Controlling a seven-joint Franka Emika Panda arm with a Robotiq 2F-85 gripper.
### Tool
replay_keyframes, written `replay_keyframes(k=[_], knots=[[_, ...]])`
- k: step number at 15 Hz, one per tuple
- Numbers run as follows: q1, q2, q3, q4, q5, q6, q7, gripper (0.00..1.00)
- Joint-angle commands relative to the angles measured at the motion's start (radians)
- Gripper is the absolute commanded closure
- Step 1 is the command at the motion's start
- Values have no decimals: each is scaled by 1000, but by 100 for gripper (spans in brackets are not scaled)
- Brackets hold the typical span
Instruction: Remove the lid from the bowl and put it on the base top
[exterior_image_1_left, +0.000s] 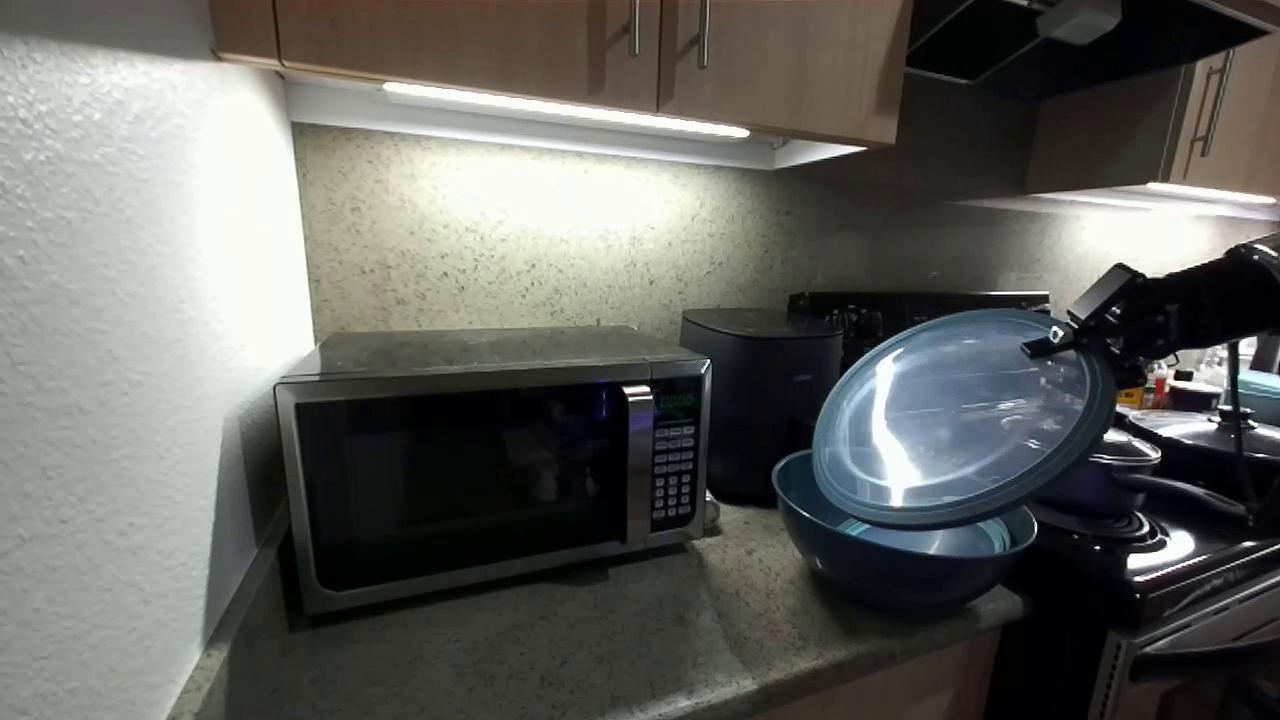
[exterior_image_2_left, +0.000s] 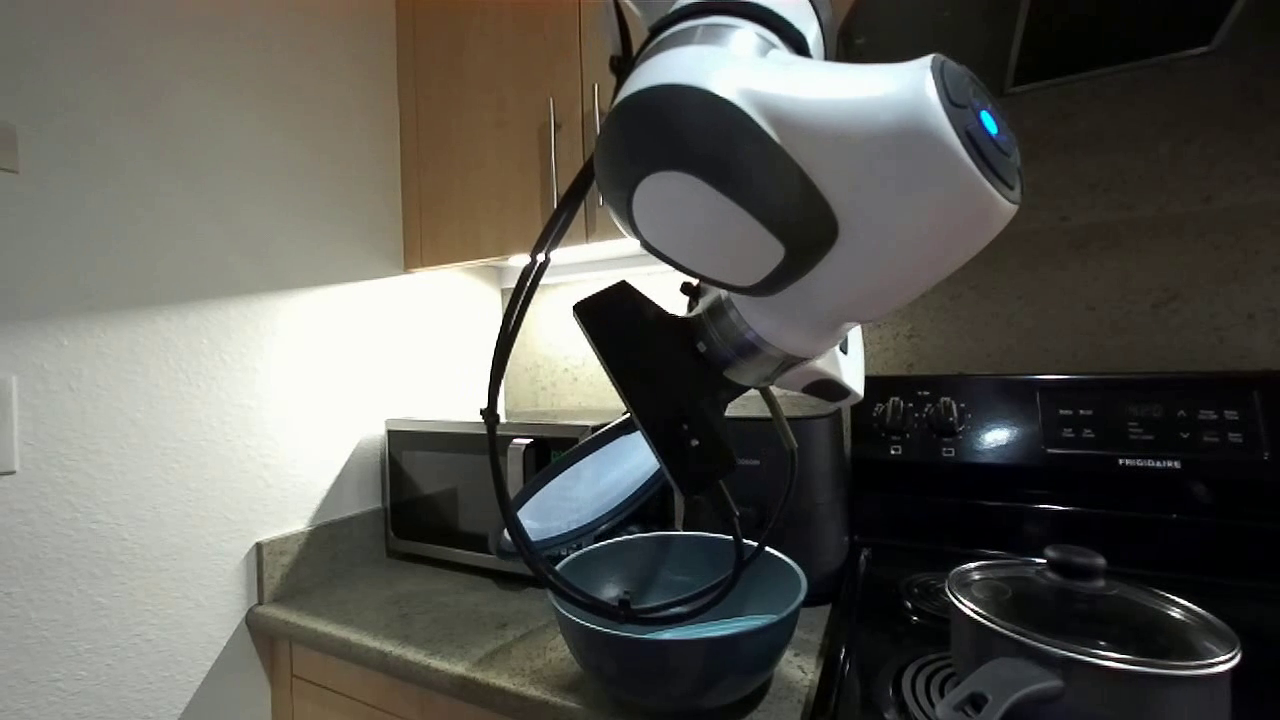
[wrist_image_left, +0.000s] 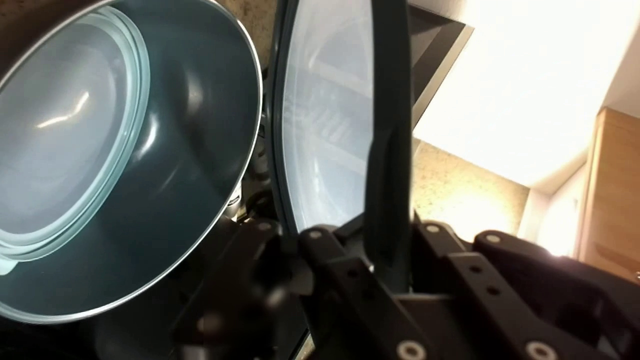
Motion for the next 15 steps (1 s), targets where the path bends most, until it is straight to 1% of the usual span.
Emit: replay_keyframes(k=[1,4,5,6,7,10,13,15], knots=[[-23,9,22,7,0,-7,-1,95],[-24,14,24,7,0,-7,-1,95],[-15,8,27,5,17,-5,-28,97],[1,-9,54,-5,12,16,-59,97],[17,-25,85,-19,1,38,-87,97],[86,-62,219,-74,-5,109,-104,97],[192,-47,349,-106,-2,180,-102,97],[259,-12,415,-104,-19,216,-108,97]])
